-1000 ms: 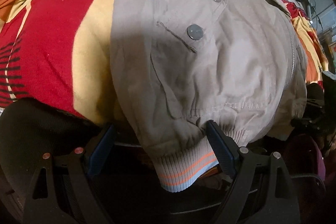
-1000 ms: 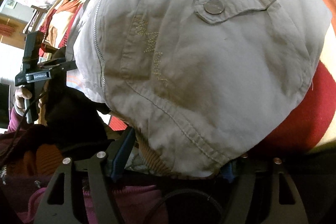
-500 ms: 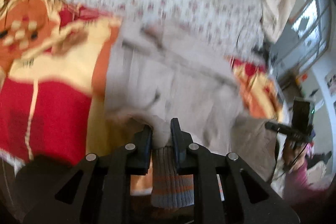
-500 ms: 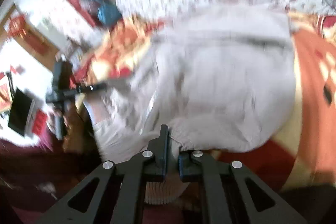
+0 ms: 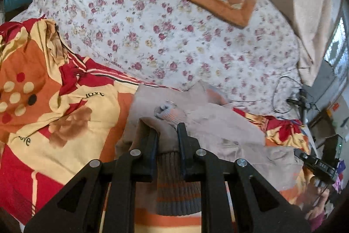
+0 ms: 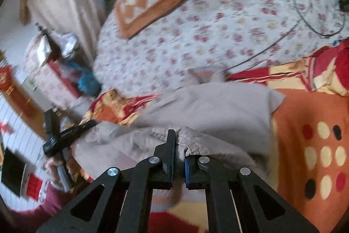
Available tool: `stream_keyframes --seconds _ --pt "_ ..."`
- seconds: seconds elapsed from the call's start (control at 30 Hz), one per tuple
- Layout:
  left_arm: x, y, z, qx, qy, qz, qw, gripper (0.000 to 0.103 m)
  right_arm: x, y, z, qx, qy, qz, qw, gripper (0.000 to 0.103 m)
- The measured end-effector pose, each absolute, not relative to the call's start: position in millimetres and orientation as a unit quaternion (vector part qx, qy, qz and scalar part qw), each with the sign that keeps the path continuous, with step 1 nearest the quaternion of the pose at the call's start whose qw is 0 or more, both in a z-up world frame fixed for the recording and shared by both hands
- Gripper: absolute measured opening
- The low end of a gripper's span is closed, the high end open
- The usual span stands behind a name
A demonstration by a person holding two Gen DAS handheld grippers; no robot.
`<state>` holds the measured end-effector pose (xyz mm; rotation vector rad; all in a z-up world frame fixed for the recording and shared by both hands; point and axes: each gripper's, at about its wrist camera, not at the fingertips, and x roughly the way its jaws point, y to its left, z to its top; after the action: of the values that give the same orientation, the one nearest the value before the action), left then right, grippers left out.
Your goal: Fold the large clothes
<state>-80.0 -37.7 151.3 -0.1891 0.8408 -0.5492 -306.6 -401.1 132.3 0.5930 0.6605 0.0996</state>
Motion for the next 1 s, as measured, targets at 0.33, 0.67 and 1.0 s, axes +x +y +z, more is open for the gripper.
stream_keyframes --seconds 0.33,0.67,1.0 --pt "-66.0 -63.6 139.5 -0.072 0.409 -0.240 0.877 0.014 -279.6 -420.5 103.7 0.294 0.343 0.020 0.892 0.004" --pt "-41.9 -74.6 145.0 -0.070 0.402 -0.237 0.882 0.014 -256.8 -438.3 100.2 0.304 0.340 0.001 0.890 0.004" --pt "-10.6 -94.6 134.2 -0.077 0.406 -0.235 0.880 0.014 -232.7 -457.5 85.9 0.314 0.351 -0.014 0.882 0.004"
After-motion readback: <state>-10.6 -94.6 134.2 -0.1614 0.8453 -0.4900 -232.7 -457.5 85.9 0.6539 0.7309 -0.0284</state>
